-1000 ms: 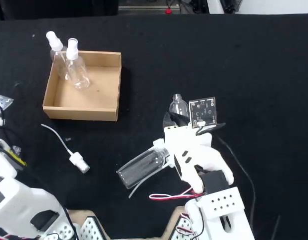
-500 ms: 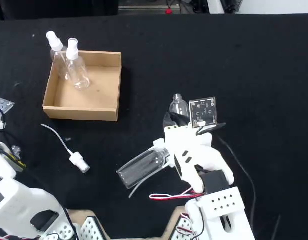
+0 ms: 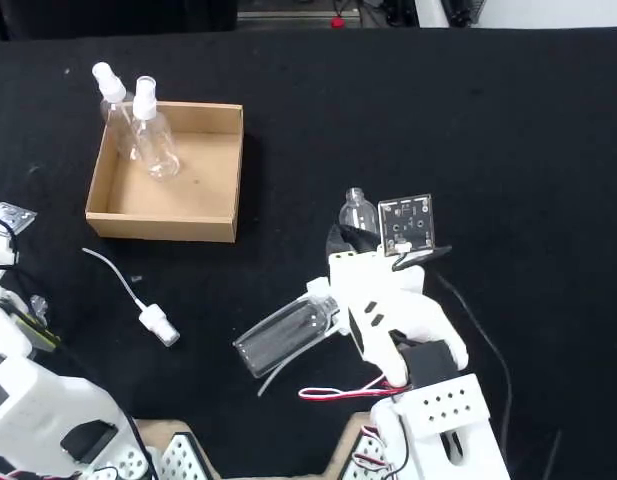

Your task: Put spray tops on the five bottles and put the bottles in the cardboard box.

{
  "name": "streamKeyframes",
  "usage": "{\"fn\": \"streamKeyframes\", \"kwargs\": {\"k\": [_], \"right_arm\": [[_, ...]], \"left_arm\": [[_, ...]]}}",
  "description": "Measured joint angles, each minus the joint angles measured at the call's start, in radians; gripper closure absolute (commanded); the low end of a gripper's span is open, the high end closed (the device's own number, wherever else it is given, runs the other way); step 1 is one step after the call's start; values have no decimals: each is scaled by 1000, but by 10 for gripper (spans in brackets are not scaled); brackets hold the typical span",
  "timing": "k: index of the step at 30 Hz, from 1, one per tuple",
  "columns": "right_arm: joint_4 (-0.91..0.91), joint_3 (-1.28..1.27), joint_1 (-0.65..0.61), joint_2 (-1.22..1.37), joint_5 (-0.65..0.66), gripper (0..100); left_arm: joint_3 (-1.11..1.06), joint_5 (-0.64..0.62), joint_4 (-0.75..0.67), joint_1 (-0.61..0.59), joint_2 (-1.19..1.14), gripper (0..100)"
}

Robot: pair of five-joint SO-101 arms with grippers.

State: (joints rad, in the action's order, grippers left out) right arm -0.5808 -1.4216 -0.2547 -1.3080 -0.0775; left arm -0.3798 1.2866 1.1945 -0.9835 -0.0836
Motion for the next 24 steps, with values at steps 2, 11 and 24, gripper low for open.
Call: {"fn": "streamKeyframes", "kwargs": {"k": [2, 11, 24], "right_arm": [[0, 0, 0, 0, 0, 986], [0, 0, 0, 0, 0, 986], [-126, 129, -72, 0, 133, 986]], "left_arm": [[0, 0, 0, 0, 0, 798], [-28, 0, 0, 0, 5, 887], [-104, -230, 38, -57, 319, 891]]}}
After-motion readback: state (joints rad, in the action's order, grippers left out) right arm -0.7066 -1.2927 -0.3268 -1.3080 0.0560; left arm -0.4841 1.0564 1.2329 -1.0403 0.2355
